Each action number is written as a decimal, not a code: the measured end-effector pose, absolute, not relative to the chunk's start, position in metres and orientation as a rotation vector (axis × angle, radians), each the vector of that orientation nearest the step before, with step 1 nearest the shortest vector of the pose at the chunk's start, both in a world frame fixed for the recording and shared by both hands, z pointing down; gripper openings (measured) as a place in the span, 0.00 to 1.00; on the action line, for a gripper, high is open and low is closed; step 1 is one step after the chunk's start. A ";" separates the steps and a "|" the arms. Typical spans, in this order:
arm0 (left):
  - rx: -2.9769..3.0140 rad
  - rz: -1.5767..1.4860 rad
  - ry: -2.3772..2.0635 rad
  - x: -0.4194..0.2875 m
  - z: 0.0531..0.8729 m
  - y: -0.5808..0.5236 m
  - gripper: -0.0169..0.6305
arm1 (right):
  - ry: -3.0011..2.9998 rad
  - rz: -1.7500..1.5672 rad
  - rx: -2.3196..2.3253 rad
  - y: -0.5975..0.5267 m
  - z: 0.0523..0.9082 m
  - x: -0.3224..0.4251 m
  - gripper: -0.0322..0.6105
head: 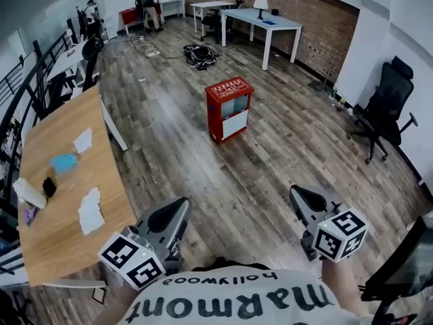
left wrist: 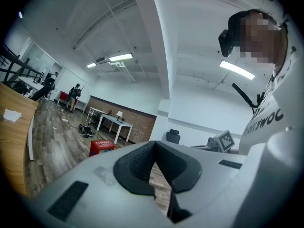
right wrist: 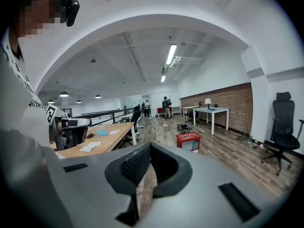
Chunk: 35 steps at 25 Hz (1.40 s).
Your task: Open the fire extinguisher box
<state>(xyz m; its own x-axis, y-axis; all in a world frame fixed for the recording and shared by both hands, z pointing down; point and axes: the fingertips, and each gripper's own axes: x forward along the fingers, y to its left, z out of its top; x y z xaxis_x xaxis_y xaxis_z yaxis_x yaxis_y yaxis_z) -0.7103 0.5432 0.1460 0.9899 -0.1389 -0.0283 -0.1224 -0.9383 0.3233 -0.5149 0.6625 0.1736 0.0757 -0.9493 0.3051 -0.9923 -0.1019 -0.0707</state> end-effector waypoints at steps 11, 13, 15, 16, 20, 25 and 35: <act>2.771 -0.059 -0.110 -0.708 0.165 0.538 0.04 | -2.010 0.401 2.216 0.667 0.181 -0.530 0.07; 2.765 -0.060 -0.097 -0.704 0.165 0.537 0.04 | -2.037 0.365 2.213 0.663 0.174 -0.530 0.07; 2.772 -0.061 -0.092 -0.696 0.164 0.535 0.04 | -2.049 0.344 2.209 0.659 0.170 -0.524 0.07; 2.776 -0.059 -0.097 -0.692 0.165 0.534 0.04 | -2.048 0.342 2.204 0.657 0.170 -0.519 0.07; 2.737 -0.042 -0.144 -0.672 0.179 0.522 0.04 | -1.999 0.367 2.168 0.649 0.187 -0.493 0.07; 2.688 -0.011 -0.160 -0.629 0.192 0.516 0.04 | -1.986 0.414 2.177 0.648 0.196 -0.446 0.07; 2.705 0.017 -0.210 -0.533 0.186 0.517 0.04 | -2.097 0.485 2.185 0.629 0.199 -0.342 0.07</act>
<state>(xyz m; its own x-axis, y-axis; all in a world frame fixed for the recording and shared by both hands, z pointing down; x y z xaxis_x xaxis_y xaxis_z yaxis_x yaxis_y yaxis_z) -0.5335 0.5167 0.1856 0.9885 -0.1446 0.0438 -0.1497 -0.8984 0.4129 -0.3415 0.6285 0.1990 0.0167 -0.9611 0.2758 -0.9846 -0.0637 -0.1626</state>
